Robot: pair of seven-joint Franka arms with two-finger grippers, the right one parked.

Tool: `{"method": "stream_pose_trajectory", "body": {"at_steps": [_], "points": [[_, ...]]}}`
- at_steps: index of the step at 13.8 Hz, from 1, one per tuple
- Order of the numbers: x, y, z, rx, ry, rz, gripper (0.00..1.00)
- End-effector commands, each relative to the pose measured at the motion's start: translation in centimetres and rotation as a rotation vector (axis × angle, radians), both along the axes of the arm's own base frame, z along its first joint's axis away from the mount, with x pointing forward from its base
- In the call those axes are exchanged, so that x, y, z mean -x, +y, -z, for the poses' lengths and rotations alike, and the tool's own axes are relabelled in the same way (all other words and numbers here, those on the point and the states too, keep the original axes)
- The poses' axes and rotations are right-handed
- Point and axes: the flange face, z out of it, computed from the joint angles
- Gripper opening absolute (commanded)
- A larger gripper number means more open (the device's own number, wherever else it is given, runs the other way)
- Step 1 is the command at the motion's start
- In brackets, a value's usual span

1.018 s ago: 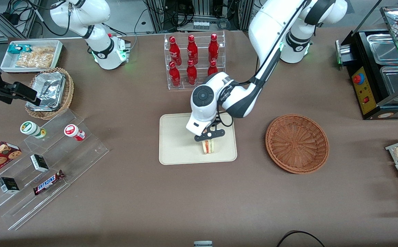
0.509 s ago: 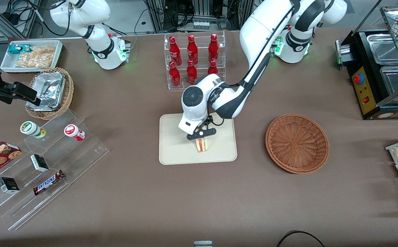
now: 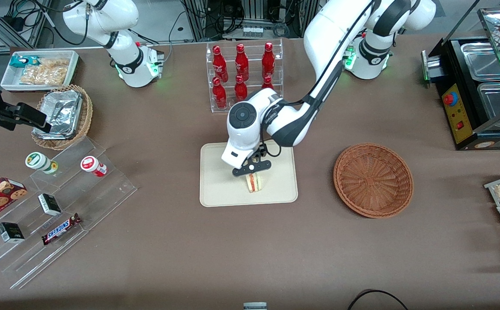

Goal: Place sandwich from basket to tray

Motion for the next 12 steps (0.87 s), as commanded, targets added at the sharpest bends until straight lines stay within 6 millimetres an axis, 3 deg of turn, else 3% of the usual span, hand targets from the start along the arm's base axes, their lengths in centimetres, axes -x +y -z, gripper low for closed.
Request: {"method": "stream_pose_trajectory", "body": {"at_steps": [1,2,5,9,12], "points": [[-1.7,3.3,-4.6,-0.017,0.005,-0.052,1.00],[-1.7,3.9,-5.6,-0.031,0.008,-0.053,1.00],[-4.2,9.0,-8.1,-0.081,0.054,-0.118,1.00],[-7.4,18.9,-10.5,-0.126,0.154,-0.105,1.00],[-8.6,25.2,-11.4,-0.119,0.178,-0.071,1.00]]}}
